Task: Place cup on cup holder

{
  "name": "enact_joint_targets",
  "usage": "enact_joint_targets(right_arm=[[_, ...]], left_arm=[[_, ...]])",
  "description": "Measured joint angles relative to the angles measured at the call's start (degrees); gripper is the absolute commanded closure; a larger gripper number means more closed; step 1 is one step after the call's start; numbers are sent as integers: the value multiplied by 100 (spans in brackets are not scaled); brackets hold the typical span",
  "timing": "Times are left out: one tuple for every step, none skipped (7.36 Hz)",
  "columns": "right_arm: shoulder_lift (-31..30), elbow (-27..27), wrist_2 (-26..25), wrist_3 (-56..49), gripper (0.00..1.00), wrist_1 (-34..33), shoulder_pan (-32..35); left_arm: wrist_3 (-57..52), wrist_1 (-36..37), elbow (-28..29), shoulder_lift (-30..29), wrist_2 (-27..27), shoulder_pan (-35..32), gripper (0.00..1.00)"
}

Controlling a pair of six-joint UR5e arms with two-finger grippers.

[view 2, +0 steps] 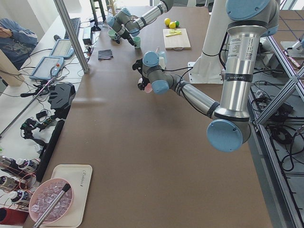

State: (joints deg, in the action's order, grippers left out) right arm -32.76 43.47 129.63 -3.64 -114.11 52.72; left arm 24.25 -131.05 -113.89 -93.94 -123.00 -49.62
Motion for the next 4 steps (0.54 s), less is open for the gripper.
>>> enact_joint_targets(right_arm=[[-1, -25, -19, -14, 0, -3, -72], [-4, -67, -88, -42, 0, -7, -118], [-7, -99, -232, -119, 0, -13, -136], [-12, -113, -342, -223, 0, -21, -137]], left_arm=[[180, -1002, -4, 79, 818, 299, 44], [244, -1754, -5, 109, 1630, 639, 44], [293, -2329, -11, 94, 2301, 927, 44], [384, -2721, -14, 43, 2828, 1124, 44]])
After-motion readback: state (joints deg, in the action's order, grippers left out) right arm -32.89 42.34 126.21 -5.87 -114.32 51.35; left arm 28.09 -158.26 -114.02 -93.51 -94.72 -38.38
